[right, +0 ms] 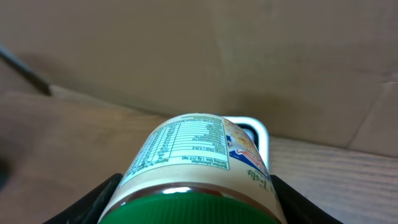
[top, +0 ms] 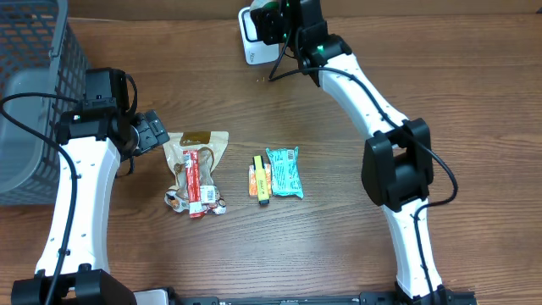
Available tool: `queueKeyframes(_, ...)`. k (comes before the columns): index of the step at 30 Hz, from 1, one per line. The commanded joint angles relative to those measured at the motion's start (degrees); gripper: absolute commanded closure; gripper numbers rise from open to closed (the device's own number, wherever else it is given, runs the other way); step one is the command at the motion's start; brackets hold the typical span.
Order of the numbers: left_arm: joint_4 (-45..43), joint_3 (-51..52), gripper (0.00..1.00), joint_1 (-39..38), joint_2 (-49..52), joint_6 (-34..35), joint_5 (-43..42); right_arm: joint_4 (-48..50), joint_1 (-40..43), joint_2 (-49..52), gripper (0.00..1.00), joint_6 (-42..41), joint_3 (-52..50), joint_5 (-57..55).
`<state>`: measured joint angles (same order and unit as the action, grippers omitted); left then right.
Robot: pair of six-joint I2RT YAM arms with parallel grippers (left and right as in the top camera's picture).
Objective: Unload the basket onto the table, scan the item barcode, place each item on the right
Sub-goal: 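Carry the jar to the white scanner and hold its label there, then move the jar right and set it down on the table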
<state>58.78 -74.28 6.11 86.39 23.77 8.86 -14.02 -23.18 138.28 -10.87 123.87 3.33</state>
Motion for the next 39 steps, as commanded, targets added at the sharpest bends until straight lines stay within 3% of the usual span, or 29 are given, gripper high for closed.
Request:
queueKeyframes(1, 0.1, 0.2, 0.00, 0.1, 0.3, -0.2, 0.6, 5.3, -0.9, 1.2, 0.96, 0.3, 0.2, -3.9)
queueKeyframes(20, 0.1, 0.2, 0.00, 0.1, 0.3, -0.2, 0.6, 25.7, -2.2, 10.6, 0.96, 0.3, 0.2, -9.3)
queueKeyframes(32, 0.1, 0.2, 0.00, 0.1, 0.3, -0.2, 0.6, 26.8, -2.1, 10.2, 0.96, 0.3, 0.3, -9.3)
queueKeyframes(39, 0.1, 0.2, 0.00, 0.1, 0.3, -0.2, 0.6, 21.9, -2.1, -1.7, 0.96, 0.3, 0.3, -9.3)
